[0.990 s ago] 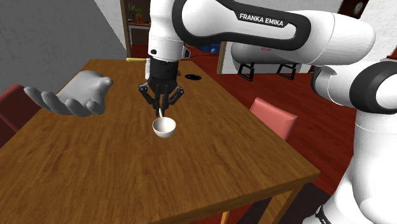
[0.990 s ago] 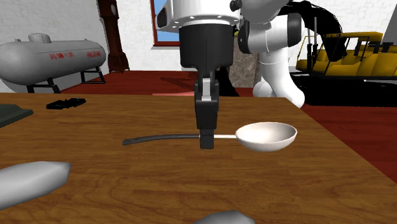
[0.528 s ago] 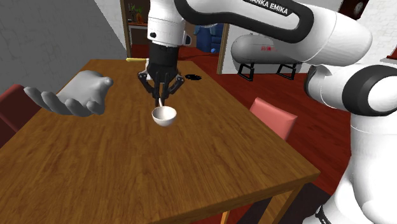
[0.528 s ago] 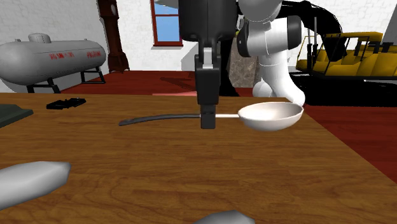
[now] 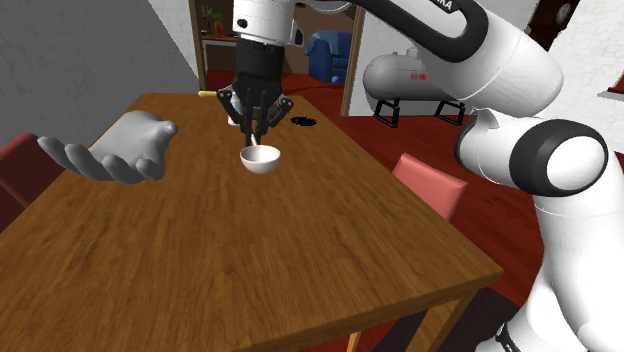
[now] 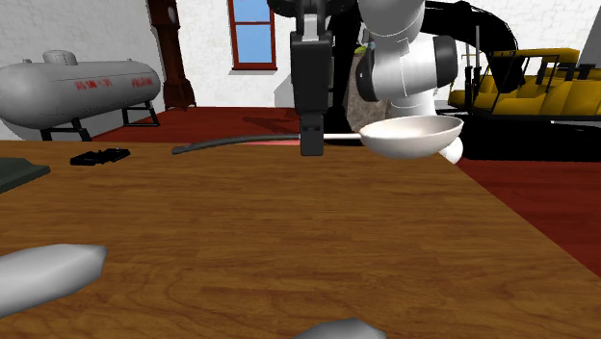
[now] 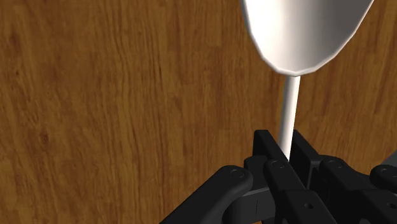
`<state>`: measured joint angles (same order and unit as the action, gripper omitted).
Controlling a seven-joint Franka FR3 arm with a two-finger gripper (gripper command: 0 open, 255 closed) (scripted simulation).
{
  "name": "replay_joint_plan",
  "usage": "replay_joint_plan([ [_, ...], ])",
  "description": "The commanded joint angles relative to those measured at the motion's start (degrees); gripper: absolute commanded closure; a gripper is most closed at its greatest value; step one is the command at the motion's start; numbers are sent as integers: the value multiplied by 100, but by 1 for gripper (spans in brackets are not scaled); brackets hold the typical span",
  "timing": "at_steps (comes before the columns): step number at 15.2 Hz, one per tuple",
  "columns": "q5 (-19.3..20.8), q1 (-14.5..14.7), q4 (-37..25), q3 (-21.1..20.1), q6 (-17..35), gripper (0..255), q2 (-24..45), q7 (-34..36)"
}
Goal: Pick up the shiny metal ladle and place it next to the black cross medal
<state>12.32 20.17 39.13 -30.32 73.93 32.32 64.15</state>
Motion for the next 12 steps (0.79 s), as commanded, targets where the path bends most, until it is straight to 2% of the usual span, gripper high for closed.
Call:
replay_joint_plan([
  [1,-93,-274,265,-7,98,255,-150,-166],
  [6,-400,-1106,1072,28,424,255,-594,-767],
  [12,-568,-1794,1296,167,508,255,-694,-1500],
])
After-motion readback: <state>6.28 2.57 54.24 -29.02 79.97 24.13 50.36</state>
